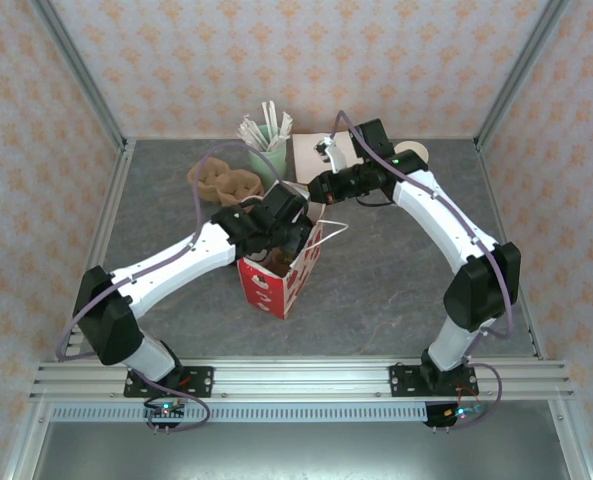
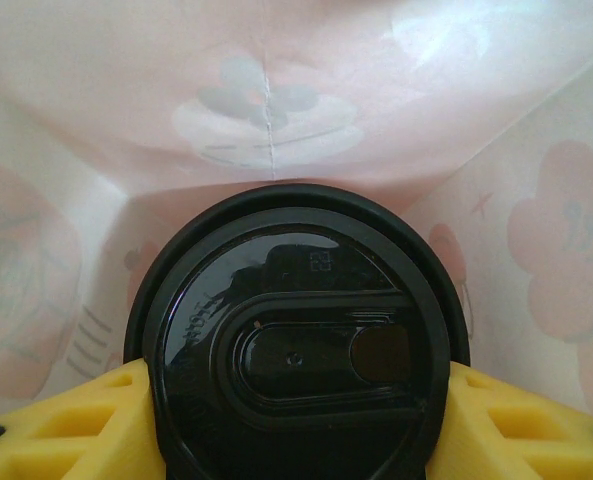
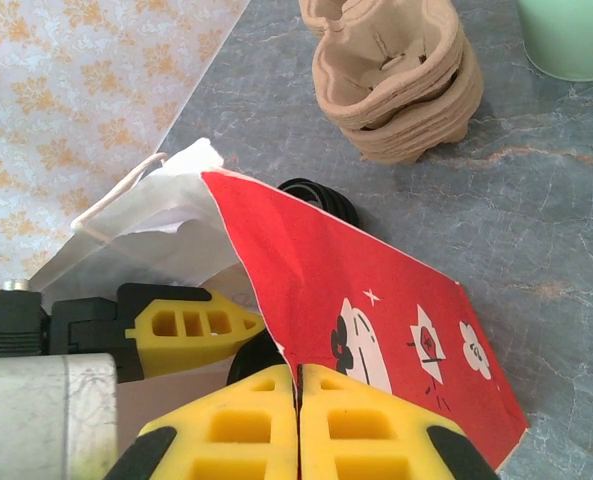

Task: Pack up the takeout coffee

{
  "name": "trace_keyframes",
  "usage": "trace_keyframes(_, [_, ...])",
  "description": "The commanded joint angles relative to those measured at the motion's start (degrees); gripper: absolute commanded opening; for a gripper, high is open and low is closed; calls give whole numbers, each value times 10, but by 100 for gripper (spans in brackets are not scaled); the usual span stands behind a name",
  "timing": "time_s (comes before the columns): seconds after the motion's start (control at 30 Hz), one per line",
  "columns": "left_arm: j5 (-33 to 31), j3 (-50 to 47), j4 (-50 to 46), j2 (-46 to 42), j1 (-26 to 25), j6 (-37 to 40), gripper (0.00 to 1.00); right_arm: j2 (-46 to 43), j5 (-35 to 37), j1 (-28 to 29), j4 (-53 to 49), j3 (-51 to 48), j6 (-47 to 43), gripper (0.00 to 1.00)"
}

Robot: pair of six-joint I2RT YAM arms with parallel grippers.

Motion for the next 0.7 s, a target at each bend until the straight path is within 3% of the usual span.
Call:
trace_keyframes(0.0, [-9,-13,27,5,6,12,57,-22,10,4,16,-9,11,8])
trace_keyframes(0.67, [12,-43,41,14,13,11,57,-28,1,4,8,-21,27,7])
